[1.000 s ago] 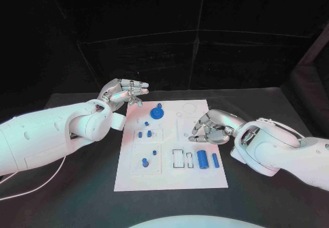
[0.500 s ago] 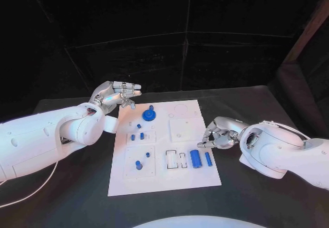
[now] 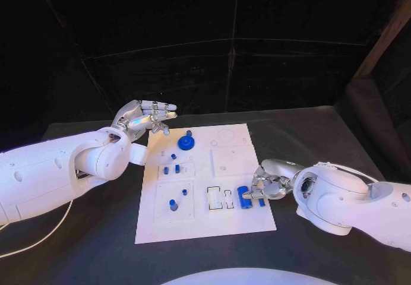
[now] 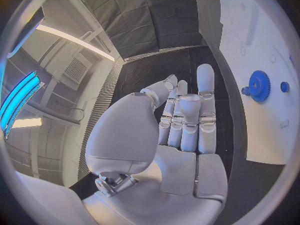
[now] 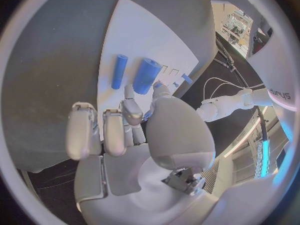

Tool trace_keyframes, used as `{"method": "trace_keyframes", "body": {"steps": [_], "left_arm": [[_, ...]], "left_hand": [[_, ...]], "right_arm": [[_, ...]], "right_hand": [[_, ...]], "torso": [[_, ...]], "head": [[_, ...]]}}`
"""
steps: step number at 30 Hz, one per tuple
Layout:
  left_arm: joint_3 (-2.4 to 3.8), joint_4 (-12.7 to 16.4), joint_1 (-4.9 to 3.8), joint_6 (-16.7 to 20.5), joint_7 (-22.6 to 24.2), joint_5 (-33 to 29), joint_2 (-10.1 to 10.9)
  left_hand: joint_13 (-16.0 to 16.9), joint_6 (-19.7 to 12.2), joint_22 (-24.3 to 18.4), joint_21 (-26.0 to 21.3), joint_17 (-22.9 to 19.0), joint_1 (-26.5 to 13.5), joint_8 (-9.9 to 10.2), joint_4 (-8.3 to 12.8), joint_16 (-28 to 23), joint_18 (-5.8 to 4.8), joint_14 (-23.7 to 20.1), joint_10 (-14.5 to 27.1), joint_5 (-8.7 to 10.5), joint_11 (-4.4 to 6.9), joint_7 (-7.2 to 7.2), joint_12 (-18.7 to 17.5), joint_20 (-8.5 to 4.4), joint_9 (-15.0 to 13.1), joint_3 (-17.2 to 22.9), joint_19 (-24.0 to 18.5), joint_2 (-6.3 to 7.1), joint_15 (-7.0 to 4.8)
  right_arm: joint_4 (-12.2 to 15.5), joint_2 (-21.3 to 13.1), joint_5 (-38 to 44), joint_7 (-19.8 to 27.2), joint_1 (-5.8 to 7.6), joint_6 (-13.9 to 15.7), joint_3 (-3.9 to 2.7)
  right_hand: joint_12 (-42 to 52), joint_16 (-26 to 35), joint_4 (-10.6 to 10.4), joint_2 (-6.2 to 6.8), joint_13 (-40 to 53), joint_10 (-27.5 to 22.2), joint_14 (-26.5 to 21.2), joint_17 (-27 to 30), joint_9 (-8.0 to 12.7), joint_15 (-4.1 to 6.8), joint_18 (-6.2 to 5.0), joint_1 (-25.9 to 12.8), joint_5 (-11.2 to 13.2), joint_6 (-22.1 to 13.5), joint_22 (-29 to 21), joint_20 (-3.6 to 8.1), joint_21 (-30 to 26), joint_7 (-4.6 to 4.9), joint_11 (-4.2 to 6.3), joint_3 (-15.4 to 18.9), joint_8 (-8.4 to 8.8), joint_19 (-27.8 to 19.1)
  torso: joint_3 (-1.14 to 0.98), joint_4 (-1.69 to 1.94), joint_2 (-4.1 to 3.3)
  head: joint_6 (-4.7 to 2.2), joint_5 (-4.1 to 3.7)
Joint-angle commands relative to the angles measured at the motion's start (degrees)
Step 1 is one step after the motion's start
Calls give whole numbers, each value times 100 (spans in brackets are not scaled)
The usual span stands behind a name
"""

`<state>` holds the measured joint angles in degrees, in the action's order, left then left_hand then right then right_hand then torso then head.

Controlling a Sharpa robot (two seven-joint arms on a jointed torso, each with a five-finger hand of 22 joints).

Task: Assemble the parts on the task board

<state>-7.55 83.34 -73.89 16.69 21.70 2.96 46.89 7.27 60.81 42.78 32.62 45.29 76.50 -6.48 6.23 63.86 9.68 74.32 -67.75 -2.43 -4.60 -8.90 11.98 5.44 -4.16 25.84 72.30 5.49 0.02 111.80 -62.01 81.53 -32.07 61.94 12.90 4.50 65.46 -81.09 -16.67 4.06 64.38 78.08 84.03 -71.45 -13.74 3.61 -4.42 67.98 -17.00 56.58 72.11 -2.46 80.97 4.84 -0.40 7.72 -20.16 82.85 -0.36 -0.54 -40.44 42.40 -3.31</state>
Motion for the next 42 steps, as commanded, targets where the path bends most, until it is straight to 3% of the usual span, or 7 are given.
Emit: {"method": "trace_keyframes", "body": {"steps": [1, 13, 21, 24, 31, 38, 42], "left_arm": [[4, 7, -8, -65, 28, -14, 5], [4, 16, -8, -69, 27, -14, 17], [4, 22, -8, -70, 25, -14, 32], [4, 24, -8, -73, 24, -14, 35], [4, 30, -8, -75, 23, -14, 48], [4, 29, -8, -80, 23, -14, 47], [4, 27, -7, -83, 23, -14, 44]], "left_hand": [[6, -26, -6, -28, -5, 1, -15, -3, -33, 67, -41, 29, -33, -4, -15, 20, -3, 8, -24, -33, -56, -14], [6, -26, -6, -28, -5, 1, -15, -3, -33, 67, -41, 29, -33, -4, -15, 20, -3, 8, -24, -33, -56, -14], [6, -26, -6, -28, -5, 1, -15, -3, -33, 67, -41, 29, -33, -4, -15, 20, -3, 8, -24, -33, -56, -14], [6, -26, -6, -28, -5, 1, -15, -3, -33, 67, -41, 29, -33, -4, -15, 20, -3, 8, -24, -33, -56, -14], [6, -26, -6, -28, -5, 1, -15, -3, -33, 67, -41, 29, -33, -4, -15, 20, -3, 8, -24, -33, -56, -14], [6, -26, -6, -28, -5, 1, -15, -3, -33, 67, -41, 29, -33, -4, -15, 20, -3, 8, -24, -33, -56, -14], [6, -26, -6, -28, -5, 1, -15, -3, -33, 67, -41, 29, -33, -4, -15, 20, -3, 8, -24, -33, -56, -14]], "right_arm": [[-4, 58, 309, -82, -49, -123, -1], [-195, 288, 533, -98, -149, -294, -1], [-365, 451, 618, -117, -230, -349, -1], [-381, 486, 627, -118, -246, -292, -1], [-236, 419, 524, -97, -258, 150, -3], [42, 263, 115, 17, -258, 804, -6], [183, 223, -129, 96, -257, 1084, -8]], "right_hand": [[42, -28, -3, 12, 13, 26, 301, -12, -9, 6, 85, -54, 38, -37, 9, -17, 20, 3, 6, 35, -31, 26], [50, -39, -5, -11, 38, 27, 303, -32, -30, 9, 89, -64, 18, -38, 27, -15, 28, -1, 10, 56, -54, 32], [48, -49, 13, -110, 107, 20, 302, -47, -99, 13, 90, 24, -192, -86, 37, -10, 32, -4, 14, 99, -120, 32], [40, -55, 25, -158, 142, 20, 302, -57, -139, 16, 90, 128, -372, -106, 42, -8, 33, -7, 18, 118, -160, 32], [35, -77, 32, -273, 200, 36, 308, -98, -191, 22, 95, 263, -607, -124, 72, -2, 48, -12, 26, 132, -208, 43], [19, -97, 41, -335, 248, 55, 313, -135, -232, 32, 100, 402, -922, -130, 102, 10, 64, -20, 34, 162, -235, 56], [5, -104, 37, -362, 271, 66, 315, -148, -249, 36, 102, 457, -1131, -132, 113, 14, 70, -23, 38, 182, -240, 61]], "torso": [[3, -2, -10], [9, 5, -7], [7, 6, -9], [10, -1, -2], [2, -19, -6], [16, -2, 1], [11, 5, -2]], "head": [[-16, 6], [-16, 6], [-16, 36], [-3, 44], [8, 67], [20, 53], [29, 70]]}}
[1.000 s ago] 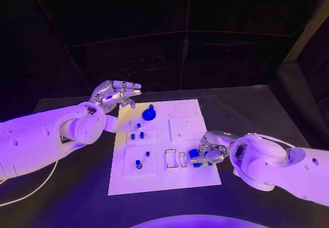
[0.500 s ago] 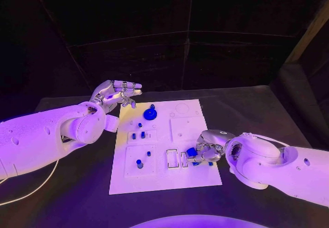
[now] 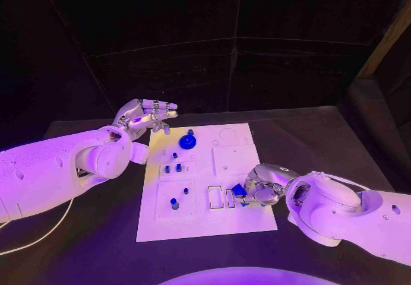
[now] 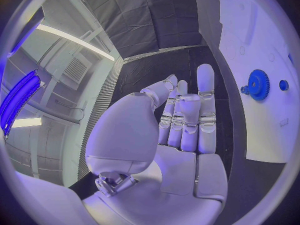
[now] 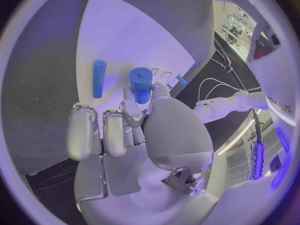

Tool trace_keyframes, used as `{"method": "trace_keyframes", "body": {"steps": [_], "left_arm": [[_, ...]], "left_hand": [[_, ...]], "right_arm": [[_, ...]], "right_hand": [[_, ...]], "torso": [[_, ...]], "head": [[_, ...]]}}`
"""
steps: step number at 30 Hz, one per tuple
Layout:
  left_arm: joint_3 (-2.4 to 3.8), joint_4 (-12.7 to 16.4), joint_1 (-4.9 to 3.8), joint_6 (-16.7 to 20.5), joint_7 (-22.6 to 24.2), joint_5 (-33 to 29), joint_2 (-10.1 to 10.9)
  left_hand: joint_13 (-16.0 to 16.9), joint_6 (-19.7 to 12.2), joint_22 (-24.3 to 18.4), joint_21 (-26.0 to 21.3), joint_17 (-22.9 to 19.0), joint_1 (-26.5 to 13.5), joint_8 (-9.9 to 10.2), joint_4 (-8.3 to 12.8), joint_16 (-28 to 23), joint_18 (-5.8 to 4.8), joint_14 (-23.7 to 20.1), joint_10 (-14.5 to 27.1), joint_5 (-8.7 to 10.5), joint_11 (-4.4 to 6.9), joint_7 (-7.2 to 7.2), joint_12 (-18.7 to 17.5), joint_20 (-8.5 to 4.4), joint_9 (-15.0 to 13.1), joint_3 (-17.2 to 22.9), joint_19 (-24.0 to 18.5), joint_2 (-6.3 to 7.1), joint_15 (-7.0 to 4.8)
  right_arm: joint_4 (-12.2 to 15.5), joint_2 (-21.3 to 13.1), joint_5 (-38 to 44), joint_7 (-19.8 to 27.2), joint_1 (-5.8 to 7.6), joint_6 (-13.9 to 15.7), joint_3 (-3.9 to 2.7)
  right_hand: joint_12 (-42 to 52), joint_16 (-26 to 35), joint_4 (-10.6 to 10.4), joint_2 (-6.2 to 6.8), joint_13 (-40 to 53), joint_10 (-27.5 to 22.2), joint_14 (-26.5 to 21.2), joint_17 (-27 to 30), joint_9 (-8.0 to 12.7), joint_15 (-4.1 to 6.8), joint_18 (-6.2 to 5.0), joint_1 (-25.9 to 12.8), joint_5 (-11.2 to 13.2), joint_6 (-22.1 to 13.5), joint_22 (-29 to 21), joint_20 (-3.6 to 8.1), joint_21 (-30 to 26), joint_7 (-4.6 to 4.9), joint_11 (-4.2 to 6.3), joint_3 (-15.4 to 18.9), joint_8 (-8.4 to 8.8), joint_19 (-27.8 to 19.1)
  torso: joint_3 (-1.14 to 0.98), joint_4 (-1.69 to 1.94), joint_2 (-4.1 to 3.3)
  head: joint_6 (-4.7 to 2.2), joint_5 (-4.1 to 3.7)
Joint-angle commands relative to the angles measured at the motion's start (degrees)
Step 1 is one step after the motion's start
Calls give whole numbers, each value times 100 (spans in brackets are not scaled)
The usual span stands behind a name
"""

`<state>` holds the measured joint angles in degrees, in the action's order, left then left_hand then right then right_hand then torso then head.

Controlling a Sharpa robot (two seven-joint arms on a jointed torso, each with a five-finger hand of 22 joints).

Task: Assemble the parts on the task board

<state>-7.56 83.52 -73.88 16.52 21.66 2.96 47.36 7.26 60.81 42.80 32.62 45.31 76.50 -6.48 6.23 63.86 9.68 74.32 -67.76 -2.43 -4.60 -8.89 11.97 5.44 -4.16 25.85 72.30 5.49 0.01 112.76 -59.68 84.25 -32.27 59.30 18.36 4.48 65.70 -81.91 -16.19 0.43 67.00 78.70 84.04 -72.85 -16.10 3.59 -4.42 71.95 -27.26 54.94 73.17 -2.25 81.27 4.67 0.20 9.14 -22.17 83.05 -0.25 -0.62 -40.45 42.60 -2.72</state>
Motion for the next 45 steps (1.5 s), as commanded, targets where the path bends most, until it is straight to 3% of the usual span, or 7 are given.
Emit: {"method": "trace_keyframes", "body": {"steps": [1, 17, 28, 31, 33, 37, 45], "left_arm": [[5, 8, -8, -67, 27, -14, -3], [4, 22, -8, -69, 25, -14, -3], [5, 30, -9, -70, 20, -14, -10], [5, 32, -9, -71, 19, -14, -11], [5, 32, -9, -71, 18, -13, -13], [5, 33, -10, -72, 18, -13, -15], [5, 28, -10, -76, 15, -13, -13]], "left_hand": [[8, -26, -7, -28, -7, 1, -15, -3, -33, 67, -41, 30, -33, -4, -15, 20, -3, 9, -25, -33, -56, -14], [16, -26, -10, -35, -10, -6, -19, -11, -28, 67, -47, 40, -33, -3, -15, 39, 0, 9, -46, -35, -63, -13], [17, -29, -11, -36, -11, -10, -19, -13, -28, 68, -48, 44, -33, -5, -17, 42, 0, 10, -52, -36, -61, -12], [17, -29, -11, -36, -11, -10, -19, -13, -28, 68, -48, 44, -33, -5, -17, 43, 0, 10, -53, -36, -61, -12], [17, -29, -11, -36, -11, -10, -19, -13, -28, 68, -48, 44, -33, -5, -17, 43, 0, 10, -53, -36, -61, -12], [18, -32, -12, -37, -18, -12, -18, -14, -31, 68, -51, 47, -33, -6, -20, 44, 0, 10, -56, -36, -60, -12], [19, -37, -12, -38, -15, -15, -16, -16, -27, 68, -51, 52, -33, -9, -24, 47, 1, 11, -62, -36, -58, -11]], "right_arm": [[110, -13, -438, 129, 7, 573, -6], [7, 408, -972, 129, 9, 508, -9], [-175, 773, -971, -73, 9, 394, -9], [-222, 812, -914, -96, 9, 425, -9], [-258, 843, -786, -103, 9, 471, -9], [-308, 871, -611, -110, 9, 543, -9], [-334, 904, -346, -133, 9, 518, -9]], "right_hand": [[-26, -22, -14, -7, 12, 6, 314, -7, -17, 39, 103, 69, -157, 34, 10, -6, 41, -6, -20, 44, -40, 41], [-42, -36, -35, -74, 42, 23, 318, -34, -36, 43, 105, 83, -381, 59, 26, -1, 49, -13, -14, 62, -47, 48], [-94, -36, -43, -147, 49, 37, 316, -34, -72, 57, 102, -99, -174, 139, 17, 9, 43, -42, 5, 171, -74, 45], [-111, -37, -42, -173, 59, 47, 316, -37, -89, 64, 103, -175, 54, 161, 22, 17, 44, -53, 14, 230, -85, 48], [-131, -30, -18, -214, 71, 57, 313, -26, -109, 71, 103, -412, 729, 167, 23, 27, 43, -67, 11, 372, -94, 49], [-182, -16, -53, -187, 71, 51, 307, -2, -143, 72, 102, -679, 1597, 158, 16, 28, 35, -64, 19, 566, -114, 46], [-407, 29, -64, 21, -47, -31, 293, 73, -181, 62, 100, -990, 2140, 98, 10, 20, 25, -50, 5, 589, -122, 41]], "torso": [[-2, 17, -1], [11, 19, -10], [3, 0, -8], [7, 4, -5], [7, 3, 0], [8, 10, -3], [2, 3, 1]], "head": [[9, 14], [30, 71], [40, 125], [46, 122], [48, 121], [47, 123], [57, 136]]}}
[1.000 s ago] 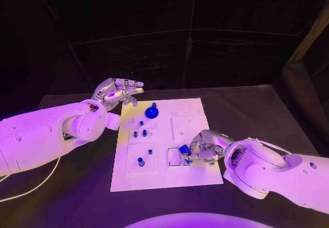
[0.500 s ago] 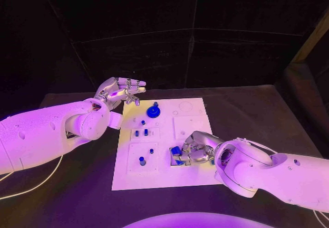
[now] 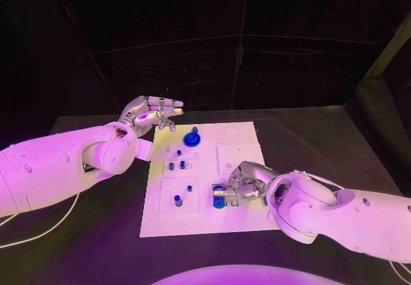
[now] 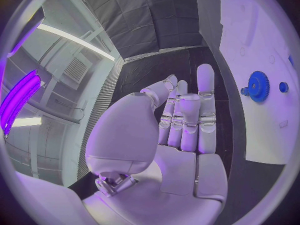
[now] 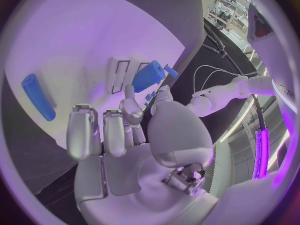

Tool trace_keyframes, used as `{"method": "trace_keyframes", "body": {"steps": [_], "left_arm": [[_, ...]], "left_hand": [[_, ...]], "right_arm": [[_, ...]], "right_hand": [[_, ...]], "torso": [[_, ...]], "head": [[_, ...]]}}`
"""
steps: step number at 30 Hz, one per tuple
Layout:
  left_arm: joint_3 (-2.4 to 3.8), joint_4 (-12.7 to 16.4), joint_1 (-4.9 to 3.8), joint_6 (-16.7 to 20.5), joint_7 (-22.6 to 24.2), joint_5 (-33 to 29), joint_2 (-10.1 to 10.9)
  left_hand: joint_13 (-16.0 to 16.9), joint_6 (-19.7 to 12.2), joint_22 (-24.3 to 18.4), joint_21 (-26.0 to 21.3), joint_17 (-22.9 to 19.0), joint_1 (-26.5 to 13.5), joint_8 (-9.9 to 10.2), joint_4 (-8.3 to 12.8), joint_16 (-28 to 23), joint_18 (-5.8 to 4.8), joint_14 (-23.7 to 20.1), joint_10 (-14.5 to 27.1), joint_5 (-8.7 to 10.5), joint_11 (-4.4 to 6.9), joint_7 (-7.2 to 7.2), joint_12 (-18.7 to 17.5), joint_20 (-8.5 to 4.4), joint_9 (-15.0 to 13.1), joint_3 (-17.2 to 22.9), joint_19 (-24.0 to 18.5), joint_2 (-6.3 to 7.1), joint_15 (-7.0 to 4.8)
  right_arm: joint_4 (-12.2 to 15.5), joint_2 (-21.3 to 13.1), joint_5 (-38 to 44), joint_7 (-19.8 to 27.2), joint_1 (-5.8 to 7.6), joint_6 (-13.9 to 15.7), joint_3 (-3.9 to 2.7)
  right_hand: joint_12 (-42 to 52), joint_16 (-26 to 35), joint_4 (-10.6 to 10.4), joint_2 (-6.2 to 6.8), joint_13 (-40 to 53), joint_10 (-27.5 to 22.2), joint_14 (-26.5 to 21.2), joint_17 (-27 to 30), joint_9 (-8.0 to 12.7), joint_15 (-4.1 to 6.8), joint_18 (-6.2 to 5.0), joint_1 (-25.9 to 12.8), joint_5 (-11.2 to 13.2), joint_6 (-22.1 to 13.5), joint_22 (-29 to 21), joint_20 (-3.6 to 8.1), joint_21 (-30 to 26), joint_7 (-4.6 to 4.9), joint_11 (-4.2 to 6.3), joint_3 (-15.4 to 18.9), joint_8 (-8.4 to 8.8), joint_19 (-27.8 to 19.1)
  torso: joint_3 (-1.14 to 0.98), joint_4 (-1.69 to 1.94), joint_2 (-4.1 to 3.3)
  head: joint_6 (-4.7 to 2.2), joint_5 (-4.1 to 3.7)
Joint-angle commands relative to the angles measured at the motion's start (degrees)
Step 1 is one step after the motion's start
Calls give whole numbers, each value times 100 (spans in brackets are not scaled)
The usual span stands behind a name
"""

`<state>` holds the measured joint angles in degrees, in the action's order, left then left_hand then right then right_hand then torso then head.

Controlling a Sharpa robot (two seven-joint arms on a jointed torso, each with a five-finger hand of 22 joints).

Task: Assemble the parts on the task board

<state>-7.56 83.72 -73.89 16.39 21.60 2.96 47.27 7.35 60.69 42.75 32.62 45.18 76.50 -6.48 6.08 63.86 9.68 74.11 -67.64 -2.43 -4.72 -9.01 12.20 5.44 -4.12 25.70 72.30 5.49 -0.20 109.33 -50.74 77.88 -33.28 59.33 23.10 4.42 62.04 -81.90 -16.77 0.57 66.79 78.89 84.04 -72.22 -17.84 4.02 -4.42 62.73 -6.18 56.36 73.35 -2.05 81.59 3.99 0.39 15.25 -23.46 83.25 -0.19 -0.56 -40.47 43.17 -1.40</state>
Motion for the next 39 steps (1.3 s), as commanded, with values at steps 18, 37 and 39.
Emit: {"method": "trace_keyframes", "body": {"steps": [18, 37, 39], "left_arm": [[5, -3, -9, -68, 16, -13, 2], [5, -6, -8, -70, 9, -13, 15], [5, -3, -8, -70, 10, -13, 21]], "left_hand": [[11, -34, -9, -40, -6, -18, -13, -2, -28, 68, -32, 48, -33, 0, -19, 26, 2, 9, -53, -36, -56, 12], [11, -42, -10, -42, -7, -17, -10, -2, -27, 67, -33, 55, -33, -4, -23, 28, 4, 11, -56, -37, -57, 14], [11, -42, -10, -42, -7, -17, -10, -2, -27, 67, -33, 55, -33, -4, -23, 28, 4, 11, -56, -37, -57, 14]], "right_arm": [[149, -81, 482, 158, 6, -288, -3], [94, -27, 960, 95, 6, -446, -3], [111, -44, 964, 122, 6, -393, -3]], "right_hand": [[-129, 22, 479, 46, -5, -43, 302, -21, -89, 32, 108, 1045, -445, -39, 35, 11, 5, 5, 2, -375, -73, 34], [-167, 13, 895, -66, 12, -29, 306, -50, -133, 47, 114, 1644, -251, 13, 65, 23, 14, -10, 23, -498, -136, 40], [-169, 15, 895, -57, 13, -29, 305, -47, -132, 46, 114, 1633, -246, 6, 65, 23, 13, -5, 19, -485, -133, 40]], "torso": [[-6, -10, 1], [-2, -11, 1], [-3, -12, 1]], "head": [[8, 7], [41, 16], [41, 14]]}}
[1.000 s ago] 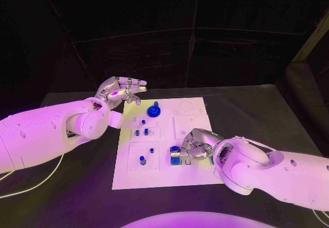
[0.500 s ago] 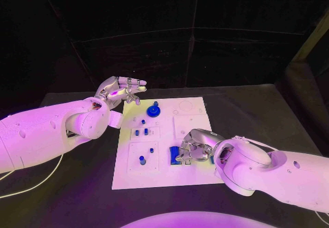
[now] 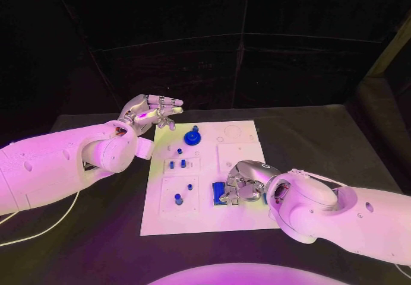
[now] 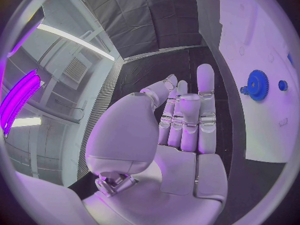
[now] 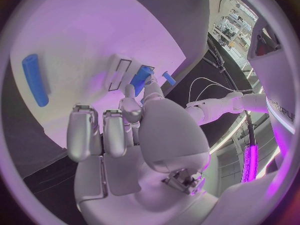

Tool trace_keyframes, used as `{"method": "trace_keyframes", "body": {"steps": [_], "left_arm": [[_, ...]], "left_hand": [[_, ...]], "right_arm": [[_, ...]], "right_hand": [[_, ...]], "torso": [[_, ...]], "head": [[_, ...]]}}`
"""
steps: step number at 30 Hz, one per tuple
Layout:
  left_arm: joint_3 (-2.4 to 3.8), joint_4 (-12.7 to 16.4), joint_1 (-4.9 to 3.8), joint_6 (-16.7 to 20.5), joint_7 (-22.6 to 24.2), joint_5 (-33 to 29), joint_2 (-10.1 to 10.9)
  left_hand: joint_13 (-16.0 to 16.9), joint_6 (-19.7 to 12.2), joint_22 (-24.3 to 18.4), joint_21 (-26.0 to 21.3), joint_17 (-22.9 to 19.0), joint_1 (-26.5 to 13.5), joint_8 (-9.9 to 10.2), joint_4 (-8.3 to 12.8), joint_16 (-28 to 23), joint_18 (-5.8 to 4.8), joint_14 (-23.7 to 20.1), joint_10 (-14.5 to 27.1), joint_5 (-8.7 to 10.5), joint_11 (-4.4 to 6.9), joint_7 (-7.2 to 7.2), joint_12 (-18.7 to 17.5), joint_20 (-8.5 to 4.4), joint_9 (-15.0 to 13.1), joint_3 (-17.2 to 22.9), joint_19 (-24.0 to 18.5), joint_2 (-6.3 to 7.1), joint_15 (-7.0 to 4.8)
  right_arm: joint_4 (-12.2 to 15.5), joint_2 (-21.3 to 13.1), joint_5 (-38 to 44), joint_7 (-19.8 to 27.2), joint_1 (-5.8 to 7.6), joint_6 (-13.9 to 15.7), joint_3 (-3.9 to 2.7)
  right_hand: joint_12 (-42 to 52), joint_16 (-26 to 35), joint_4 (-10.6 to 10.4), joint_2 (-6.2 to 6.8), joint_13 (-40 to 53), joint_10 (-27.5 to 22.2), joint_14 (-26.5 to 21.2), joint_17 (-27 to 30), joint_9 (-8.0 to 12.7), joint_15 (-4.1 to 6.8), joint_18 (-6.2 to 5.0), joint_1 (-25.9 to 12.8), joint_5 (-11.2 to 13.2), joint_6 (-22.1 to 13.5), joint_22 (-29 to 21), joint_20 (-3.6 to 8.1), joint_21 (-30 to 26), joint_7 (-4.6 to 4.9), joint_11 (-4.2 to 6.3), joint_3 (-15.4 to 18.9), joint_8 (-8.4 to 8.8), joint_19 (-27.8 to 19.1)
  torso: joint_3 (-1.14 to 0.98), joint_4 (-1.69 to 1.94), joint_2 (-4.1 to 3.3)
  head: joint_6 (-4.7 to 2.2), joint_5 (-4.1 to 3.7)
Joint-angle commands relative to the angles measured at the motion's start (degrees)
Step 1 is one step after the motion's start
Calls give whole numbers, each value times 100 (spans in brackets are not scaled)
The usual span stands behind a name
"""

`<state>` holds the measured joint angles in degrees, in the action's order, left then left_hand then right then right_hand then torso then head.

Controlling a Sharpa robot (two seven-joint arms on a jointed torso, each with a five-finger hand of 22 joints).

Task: Assemble the parts on the task board

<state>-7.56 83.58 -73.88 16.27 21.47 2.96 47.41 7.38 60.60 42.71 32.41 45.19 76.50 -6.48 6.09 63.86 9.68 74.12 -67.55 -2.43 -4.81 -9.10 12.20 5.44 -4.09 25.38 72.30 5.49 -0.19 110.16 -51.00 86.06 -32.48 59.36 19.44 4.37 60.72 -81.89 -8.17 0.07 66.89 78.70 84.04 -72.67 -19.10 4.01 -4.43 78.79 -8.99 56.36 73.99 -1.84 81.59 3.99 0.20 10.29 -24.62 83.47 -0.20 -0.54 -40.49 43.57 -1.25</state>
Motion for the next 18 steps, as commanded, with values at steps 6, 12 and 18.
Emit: {"method": "trace_keyframes", "body": {"steps": [6, 12, 18], "left_arm": [[5, 18, -9, -57, 23, -13, 23], [4, 20, -9, -53, 22, -13, 44], [4, 32, -9, -51, 26, -13, 58]], "left_hand": [[8, -33, -6, -20, -9, -17, -10, -3, -27, 67, -34, 47, -33, 5, -14, 28, 4, 7, -25, -36, -57, 14], [8, -33, -6, -20, -9, -17, -10, -3, -27, 67, -34, 47, -33, 5, -14, 28, 4, 7, -25, -36, -57, 14], [8, -33, -6, -20, -9, -17, -10, -3, -27, 67, -34, 47, -33, 5, -14, 28, 4, 7, -25, -36, -57, 14]], "right_arm": [[178, -249, -26, 371, 3, 528, 1], [463, -811, -386, 609, 38, 728, -4], [501, -1358, -323, 541, 128, 222, -5]], "right_hand": [[-65, 22, -93, -54, 5, -8, 302, 10, 71, 0, 115, -189, -247, -240, -6, -27, 7, 80, -28, 111, 158, 14], [-128, 45, -253, -92, -16, -31, 293, 48, 140, -39, 112, -366, -692, -300, -12, -68, 1, 120, -68, 244, 293, 9], [-71, 12, -302, -188, 42, 1, 307, -21, 184, -45, 118, -349, -831, -296, 24, -80, 19, 131, -77, 264, 380, 22]], "torso": [[-5, -8, 6], [5, -11, 13], [6, -24, 11]], "head": [[-9, -13], [-26, -67], [-53, -159]]}}
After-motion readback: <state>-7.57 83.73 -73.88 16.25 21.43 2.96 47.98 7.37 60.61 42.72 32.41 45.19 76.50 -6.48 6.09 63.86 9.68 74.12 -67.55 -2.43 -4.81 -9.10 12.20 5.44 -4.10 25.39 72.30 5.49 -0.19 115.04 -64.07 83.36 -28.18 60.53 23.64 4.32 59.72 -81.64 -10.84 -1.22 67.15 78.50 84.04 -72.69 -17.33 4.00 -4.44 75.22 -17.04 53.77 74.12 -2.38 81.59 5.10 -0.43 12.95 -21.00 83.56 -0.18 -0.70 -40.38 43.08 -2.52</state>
